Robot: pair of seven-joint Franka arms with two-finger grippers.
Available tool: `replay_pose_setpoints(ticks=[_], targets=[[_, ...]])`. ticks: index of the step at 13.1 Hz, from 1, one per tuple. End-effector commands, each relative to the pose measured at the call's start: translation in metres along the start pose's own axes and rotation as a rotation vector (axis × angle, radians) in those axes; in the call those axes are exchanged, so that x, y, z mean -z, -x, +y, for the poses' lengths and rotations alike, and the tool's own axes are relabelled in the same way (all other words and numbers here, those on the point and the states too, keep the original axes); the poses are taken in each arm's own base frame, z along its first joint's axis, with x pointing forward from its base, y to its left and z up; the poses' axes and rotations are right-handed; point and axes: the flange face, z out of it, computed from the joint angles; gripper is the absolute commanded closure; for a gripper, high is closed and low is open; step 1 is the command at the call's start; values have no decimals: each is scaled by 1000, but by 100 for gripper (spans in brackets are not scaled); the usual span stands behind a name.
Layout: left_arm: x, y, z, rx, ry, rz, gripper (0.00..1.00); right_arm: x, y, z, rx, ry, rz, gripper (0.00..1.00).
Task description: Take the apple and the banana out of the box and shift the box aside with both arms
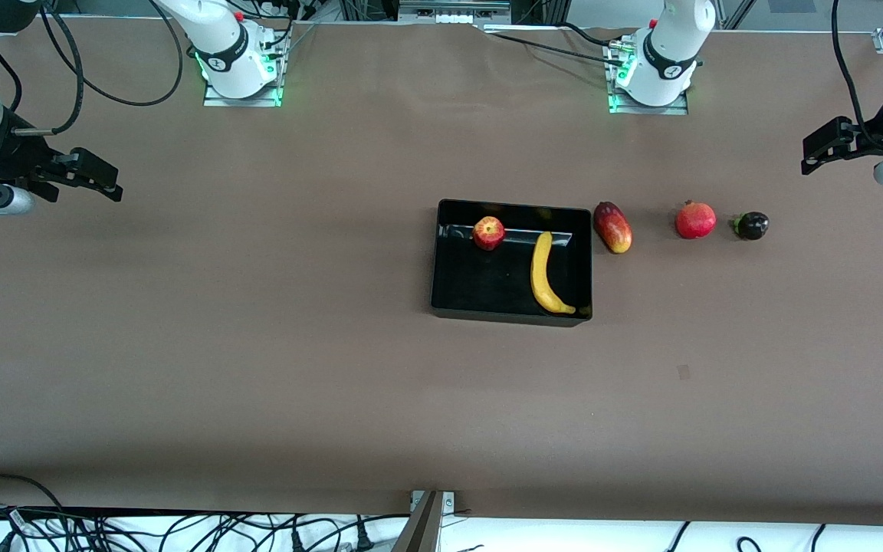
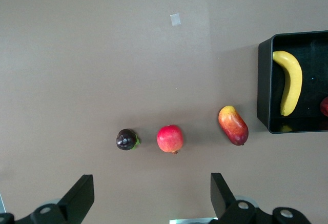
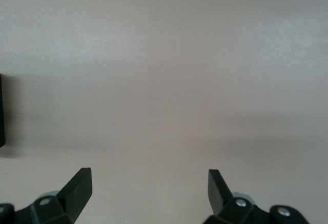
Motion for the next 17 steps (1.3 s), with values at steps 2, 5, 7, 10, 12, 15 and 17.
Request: replay_pose_setpoints(ticks=[2, 5, 7, 10, 12, 15, 17], targets=[[2, 0, 1, -13, 35, 8, 0, 5, -2, -1, -1, -4, 6, 0], [2, -1, 2, -3, 41, 9, 0, 5, -2, 1, -4, -4, 7, 0], [1, 0, 2, 37, 43, 4, 0, 5, -2, 1, -4, -4, 6, 0], [-16, -14, 55, 175, 33, -22, 0, 5, -2, 1, -4, -5, 6, 0], [-32, -22, 88, 326, 30, -15, 0, 5, -2, 1, -4, -5, 6, 0], [-68, -32, 149, 512, 33, -22, 0, 5, -2, 2, -5, -4, 6, 0], [-102, -46, 197, 653, 44, -63, 0, 4, -2, 2, -7, -5, 3, 0]])
